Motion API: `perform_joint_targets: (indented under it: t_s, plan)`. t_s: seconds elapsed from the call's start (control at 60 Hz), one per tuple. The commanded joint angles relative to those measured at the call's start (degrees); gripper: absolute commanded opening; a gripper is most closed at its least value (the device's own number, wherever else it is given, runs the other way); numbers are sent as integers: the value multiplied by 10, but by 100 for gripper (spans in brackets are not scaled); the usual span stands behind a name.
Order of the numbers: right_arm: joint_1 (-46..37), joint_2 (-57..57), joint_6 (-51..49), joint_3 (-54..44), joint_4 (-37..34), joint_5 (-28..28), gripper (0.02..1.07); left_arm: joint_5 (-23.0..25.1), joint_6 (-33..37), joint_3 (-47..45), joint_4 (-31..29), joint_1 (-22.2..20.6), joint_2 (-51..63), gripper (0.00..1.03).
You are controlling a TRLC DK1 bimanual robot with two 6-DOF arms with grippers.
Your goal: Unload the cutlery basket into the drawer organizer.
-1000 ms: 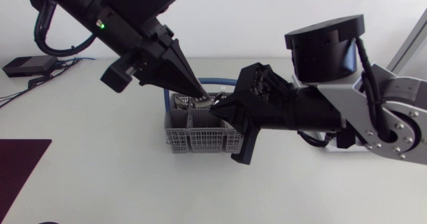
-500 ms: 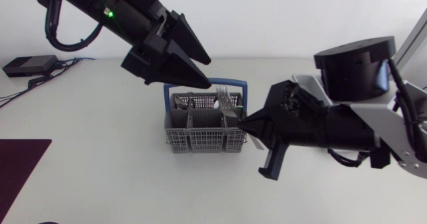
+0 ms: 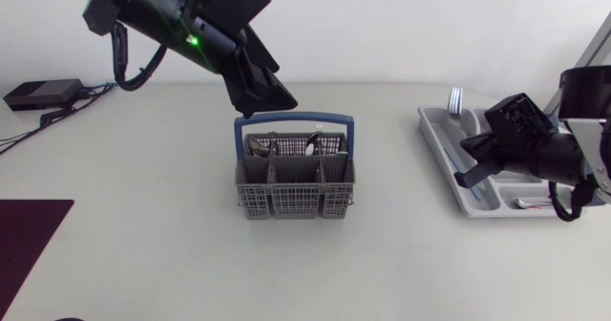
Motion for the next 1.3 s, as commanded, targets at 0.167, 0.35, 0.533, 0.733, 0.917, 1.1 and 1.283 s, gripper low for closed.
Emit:
perform_joint_targets:
  t_s: [0.167,0.35,0.533,0.733,0.917,1.1,1.283]
  plan:
    - [-111,178,6,97,63,52,8,-56,-26,-64,51,2,-45,99]
    - [-139,285,26,169,106,104,8,-87,-33,-98,89,5,-67,99]
    - [-157,385,40,246,129,148,8,-101,-40,-113,90,6,-80,99]
    - [-158,479,49,332,139,190,8,-119,-46,-128,95,0,-88,99]
    - [-149,521,56,389,132,217,8,-139,-49,-132,96,-14,-93,99]
    - [-139,558,70,445,104,249,8,-144,-50,-132,96,-16,-95,99]
    - [-129,601,87,489,78,282,8,-152,-51,-135,96,-23,-96,99]
